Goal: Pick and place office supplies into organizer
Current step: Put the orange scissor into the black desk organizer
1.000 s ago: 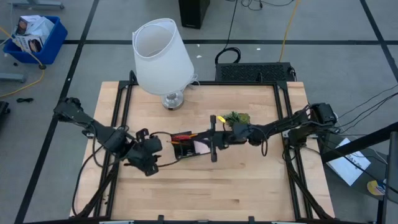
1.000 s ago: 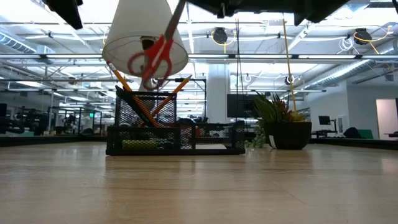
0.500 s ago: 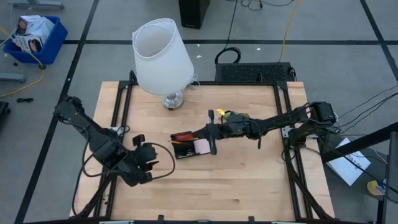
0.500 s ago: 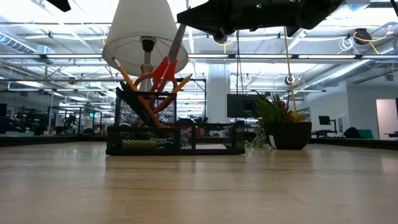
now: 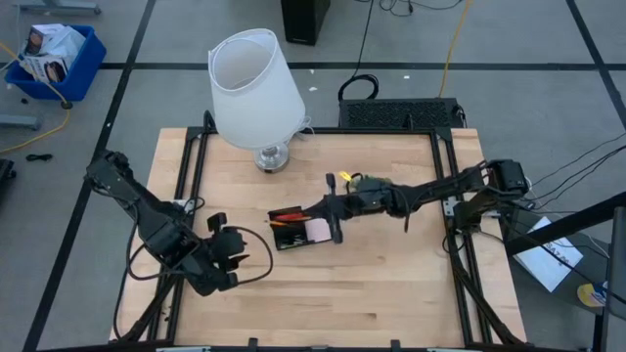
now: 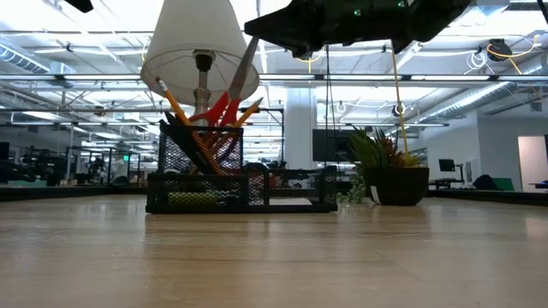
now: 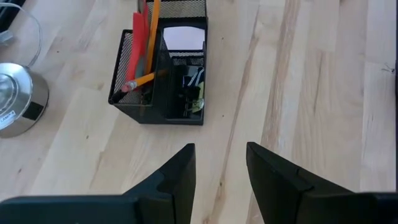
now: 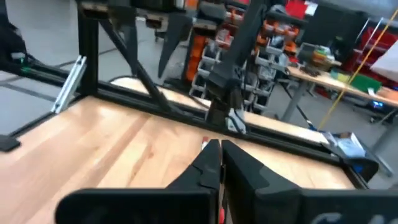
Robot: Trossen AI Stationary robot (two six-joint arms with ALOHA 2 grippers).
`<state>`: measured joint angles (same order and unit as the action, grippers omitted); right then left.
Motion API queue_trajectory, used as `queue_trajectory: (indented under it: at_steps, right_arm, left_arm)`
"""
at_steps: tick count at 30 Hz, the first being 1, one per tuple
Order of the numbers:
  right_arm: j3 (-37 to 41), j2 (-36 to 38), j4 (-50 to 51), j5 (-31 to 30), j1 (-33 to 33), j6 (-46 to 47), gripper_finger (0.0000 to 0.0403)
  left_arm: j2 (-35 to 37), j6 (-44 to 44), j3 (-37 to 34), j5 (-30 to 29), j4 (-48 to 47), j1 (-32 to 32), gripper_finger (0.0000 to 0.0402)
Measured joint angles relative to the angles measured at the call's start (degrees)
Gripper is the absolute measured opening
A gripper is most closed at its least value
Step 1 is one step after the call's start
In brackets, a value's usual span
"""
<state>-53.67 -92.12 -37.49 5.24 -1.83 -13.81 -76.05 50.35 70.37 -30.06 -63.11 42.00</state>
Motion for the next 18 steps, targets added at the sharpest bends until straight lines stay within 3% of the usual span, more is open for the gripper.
queue_trajectory:
  at_steps: [10,14,18]
  right_arm:
    - [-1.4,-9.0,-21.3,1.2,0.7,3.2,0.0098]
    - [-0.9,-9.9,-21.0,0.8,0.4,3.3,0.0118]
    - [-0.5,-9.7,-19.5,-2.3,-2.5,-3.5,0.0122]
  left_arm:
    - [0.0,0.0,0.0,0.0,0.4,0.0,0.0147]
    - [0.0,0.2,0.0,0.0,0.6,0.1,0.0147]
    - [0.0,0.1,0.0,0.0,1.0,0.1,0.0147]
